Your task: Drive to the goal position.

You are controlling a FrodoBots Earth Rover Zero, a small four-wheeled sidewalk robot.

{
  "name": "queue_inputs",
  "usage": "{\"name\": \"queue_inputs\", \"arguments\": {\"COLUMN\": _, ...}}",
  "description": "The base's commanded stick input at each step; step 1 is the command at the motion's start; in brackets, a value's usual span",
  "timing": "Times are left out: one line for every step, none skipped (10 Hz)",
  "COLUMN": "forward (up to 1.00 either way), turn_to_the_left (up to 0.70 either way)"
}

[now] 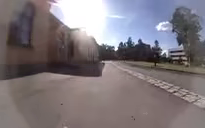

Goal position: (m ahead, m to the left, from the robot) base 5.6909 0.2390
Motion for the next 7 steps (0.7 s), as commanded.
{"name": "queue_inputs", "arguments": {"forward": 1.0, "turn_to_the_left": 0.0}}
{"name": "queue_inputs", "arguments": {"forward": 1.0, "turn_to_the_left": 0.0}}
{"name": "queue_inputs", "arguments": {"forward": 1.0, "turn_to_the_left": 0.0}}
{"name": "queue_inputs", "arguments": {"forward": 1.0, "turn_to_the_left": 0.0}}
{"name": "queue_inputs", "arguments": {"forward": 1.0, "turn_to_the_left": 0.0}}
{"name": "queue_inputs", "arguments": {"forward": 1.0, "turn_to_the_left": 0.0}}
{"name": "queue_inputs", "arguments": {"forward": 1.0, "turn_to_the_left": -0.34}}
